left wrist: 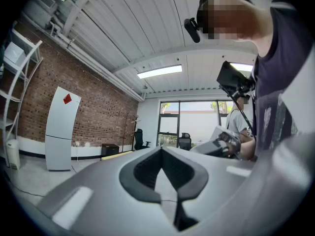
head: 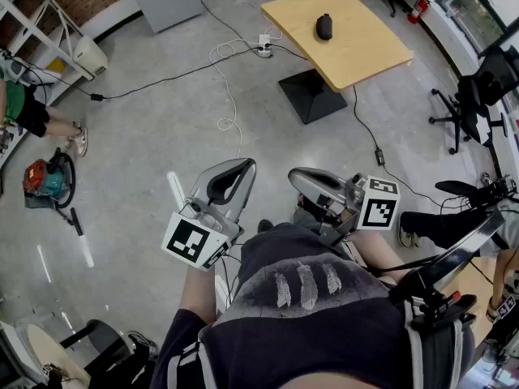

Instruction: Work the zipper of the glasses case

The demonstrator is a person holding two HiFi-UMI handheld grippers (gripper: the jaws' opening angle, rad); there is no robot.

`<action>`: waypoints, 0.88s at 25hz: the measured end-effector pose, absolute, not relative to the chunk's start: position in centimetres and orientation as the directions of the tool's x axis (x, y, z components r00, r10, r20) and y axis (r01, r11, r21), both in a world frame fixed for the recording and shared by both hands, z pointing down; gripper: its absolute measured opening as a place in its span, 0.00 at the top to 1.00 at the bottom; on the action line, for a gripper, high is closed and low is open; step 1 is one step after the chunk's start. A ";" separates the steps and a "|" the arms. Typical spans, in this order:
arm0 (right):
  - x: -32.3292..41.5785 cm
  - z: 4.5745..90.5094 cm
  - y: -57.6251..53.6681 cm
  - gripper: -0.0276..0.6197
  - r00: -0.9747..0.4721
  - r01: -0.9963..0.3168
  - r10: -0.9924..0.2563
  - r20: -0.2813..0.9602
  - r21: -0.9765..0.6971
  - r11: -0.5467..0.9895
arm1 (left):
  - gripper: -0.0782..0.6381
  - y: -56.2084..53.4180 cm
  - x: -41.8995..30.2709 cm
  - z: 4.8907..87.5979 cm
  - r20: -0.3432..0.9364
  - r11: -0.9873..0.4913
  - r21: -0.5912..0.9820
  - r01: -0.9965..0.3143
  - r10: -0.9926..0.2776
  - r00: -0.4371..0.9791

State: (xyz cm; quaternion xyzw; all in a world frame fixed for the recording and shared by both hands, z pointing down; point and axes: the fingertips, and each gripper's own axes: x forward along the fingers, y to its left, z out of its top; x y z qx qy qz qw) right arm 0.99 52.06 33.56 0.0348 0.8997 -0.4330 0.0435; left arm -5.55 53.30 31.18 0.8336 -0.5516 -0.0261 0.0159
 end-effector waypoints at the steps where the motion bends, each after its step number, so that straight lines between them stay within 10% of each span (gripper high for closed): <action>1: 1.0 33.7 51.8 0.95 -0.994 0.099 0.028 -0.105 -0.778 0.621 | 0.89 53.1 -5.4 31.2 -0.027 -0.392 0.054 -0.919 -0.920 0.391; 22: 5.4 32.7 33.3 0.95 -0.969 0.228 0.047 -0.241 -0.811 0.538 | 0.89 35.3 0.8 29.0 0.108 -0.401 -0.001 -0.916 -0.911 0.399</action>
